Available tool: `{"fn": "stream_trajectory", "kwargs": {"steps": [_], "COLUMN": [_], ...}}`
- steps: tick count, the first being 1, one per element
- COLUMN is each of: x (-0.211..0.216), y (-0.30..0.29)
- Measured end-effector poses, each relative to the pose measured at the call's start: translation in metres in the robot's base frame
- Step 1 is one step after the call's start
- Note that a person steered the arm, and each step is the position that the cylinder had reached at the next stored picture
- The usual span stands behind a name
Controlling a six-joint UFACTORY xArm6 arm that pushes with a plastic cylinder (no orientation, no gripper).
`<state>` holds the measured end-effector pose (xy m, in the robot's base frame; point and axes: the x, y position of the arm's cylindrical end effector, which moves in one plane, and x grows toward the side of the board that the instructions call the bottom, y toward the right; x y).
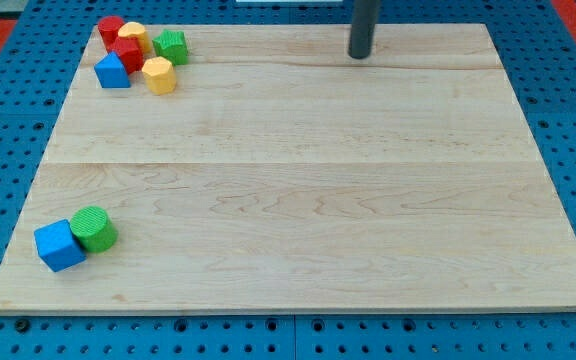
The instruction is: Place the arm towards the green star
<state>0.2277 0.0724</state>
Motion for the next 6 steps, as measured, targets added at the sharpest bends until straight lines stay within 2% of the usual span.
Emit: {"fn": "stream_trajectory", "kwargs": {"steps": [1, 6], "x": [-0.03, -0.036], "y": [-0.079, -0.207]}}
